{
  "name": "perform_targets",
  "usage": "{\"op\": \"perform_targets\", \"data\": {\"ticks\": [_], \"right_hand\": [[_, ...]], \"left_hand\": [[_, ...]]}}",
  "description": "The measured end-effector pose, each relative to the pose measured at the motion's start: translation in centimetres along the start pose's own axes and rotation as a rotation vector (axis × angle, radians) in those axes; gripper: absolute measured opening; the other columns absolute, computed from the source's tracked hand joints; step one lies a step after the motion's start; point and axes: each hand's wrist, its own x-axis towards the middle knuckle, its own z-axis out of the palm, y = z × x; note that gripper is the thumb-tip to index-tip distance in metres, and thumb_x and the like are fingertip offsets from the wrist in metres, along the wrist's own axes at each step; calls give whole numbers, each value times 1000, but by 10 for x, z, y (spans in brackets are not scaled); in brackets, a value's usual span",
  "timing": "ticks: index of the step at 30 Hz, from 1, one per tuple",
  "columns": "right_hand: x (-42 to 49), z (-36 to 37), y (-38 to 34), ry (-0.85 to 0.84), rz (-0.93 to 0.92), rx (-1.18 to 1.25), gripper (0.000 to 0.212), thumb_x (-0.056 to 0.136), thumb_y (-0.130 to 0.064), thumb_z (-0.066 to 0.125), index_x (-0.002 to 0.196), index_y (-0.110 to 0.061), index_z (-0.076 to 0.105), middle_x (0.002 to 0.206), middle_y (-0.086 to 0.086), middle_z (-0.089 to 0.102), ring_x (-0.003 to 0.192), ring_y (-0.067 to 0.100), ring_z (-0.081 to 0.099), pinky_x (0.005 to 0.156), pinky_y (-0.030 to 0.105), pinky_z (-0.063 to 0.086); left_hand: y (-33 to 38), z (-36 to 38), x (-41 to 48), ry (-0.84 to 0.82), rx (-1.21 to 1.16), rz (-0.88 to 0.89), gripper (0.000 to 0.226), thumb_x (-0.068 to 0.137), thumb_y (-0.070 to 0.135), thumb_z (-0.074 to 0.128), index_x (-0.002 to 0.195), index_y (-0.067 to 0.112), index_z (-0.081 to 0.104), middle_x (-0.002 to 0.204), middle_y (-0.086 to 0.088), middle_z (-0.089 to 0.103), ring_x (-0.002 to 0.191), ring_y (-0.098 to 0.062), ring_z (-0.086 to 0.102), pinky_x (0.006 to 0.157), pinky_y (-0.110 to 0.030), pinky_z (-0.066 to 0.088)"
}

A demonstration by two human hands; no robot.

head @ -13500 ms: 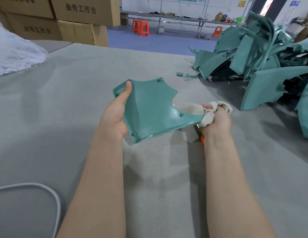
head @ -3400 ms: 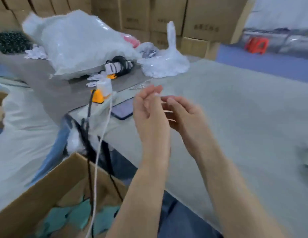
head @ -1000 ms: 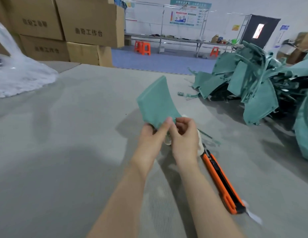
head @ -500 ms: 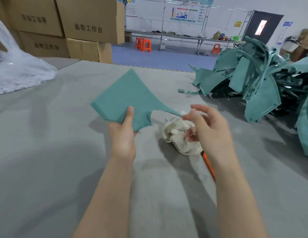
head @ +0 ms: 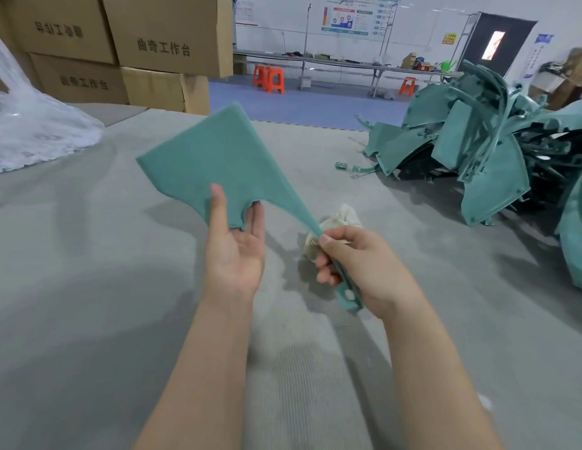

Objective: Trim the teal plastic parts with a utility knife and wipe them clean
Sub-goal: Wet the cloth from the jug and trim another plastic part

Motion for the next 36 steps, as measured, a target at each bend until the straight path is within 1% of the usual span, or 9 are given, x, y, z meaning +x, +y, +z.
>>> {"op": "perform_targets", "data": {"ticks": [8, 12, 15, 18, 22, 25, 28, 33, 36], "right_hand": [[-8, 15, 1, -469, 147, 18, 15, 104, -16, 43, 92, -7, 49, 78, 13, 71, 61, 17, 71, 52, 22, 55], [-5, 18, 7, -544, 139, -26, 16, 104, -15, 41, 92, -8, 49, 76, 10, 69, 57, 14, 69, 51, 20, 55], [-4, 20, 8, -608, 194, -26, 19, 105, -19, 39, 93, -8, 49, 71, 9, 70, 54, 12, 68, 50, 20, 55], [-1, 11, 10, -373, 127, -192, 29, 103, -27, 45, 84, -9, 57, 66, 7, 69, 52, 13, 66, 49, 21, 53], [12, -42, 13, 482, 40, -712, 24, 92, -37, 61, 99, -14, 61, 102, 10, 67, 95, 29, 65, 85, 41, 53], [8, -61, 18, 365, 362, -899, 56, 82, -41, 72, 127, -18, 50, 130, 9, 53, 117, 33, 53, 100, 48, 44], [6, -60, 22, 242, 420, -958, 49, 78, -35, 74, 118, -18, 51, 126, 6, 55, 112, 29, 54, 99, 45, 45], [-3, -65, 17, 198, 399, -994, 56, 82, -34, 71, 128, -11, 49, 126, 10, 57, 100, 26, 54, 81, 34, 46], [-7, -68, 16, 188, 436, -1036, 59, 80, -32, 75, 128, -7, 52, 126, 13, 59, 105, 28, 57, 84, 37, 48]], "left_hand": [[-13, -6, -1, 33, 349, -103, 48, 93, 28, 58, 137, 9, 50, 121, -6, 61, 101, -20, 58, 99, -38, 46], [-19, -6, -7, 36, 413, -295, 30, 87, 46, 64, 98, 18, 64, 75, 4, 60, 61, -9, 55, 55, -21, 48], [-22, -4, -8, 63, 194, -285, 20, 91, 37, 62, 89, 18, 59, 83, 4, 66, 63, -5, 55, 59, -16, 47], [-20, -5, -3, 174, 293, -181, 22, 95, 30, 57, 80, 15, 55, 69, 5, 61, 55, -3, 51, 49, -14, 42], [-17, -12, 3, 228, 625, -15, 34, 102, 34, 41, 79, 13, 54, 54, 6, 58, 48, -5, 46, 44, -17, 34], [-21, -12, 3, 223, 744, -19, 34, 104, 32, 34, 103, 7, 57, 74, 1, 65, 50, -4, 54, 43, -15, 38], [-24, -11, 2, 213, 798, -23, 28, 102, 25, 40, 122, 10, 53, 98, -1, 64, 67, -8, 62, 54, -18, 45], [-22, -11, -1, 199, 856, 78, 13, 97, 14, 51, 108, 10, 56, 100, -4, 64, 94, -23, 62, 86, -35, 50], [-19, -10, -2, 171, 831, 59, 9, 93, 7, 53, 101, 11, 54, 93, -3, 63, 87, -23, 62, 78, -33, 51]]}}
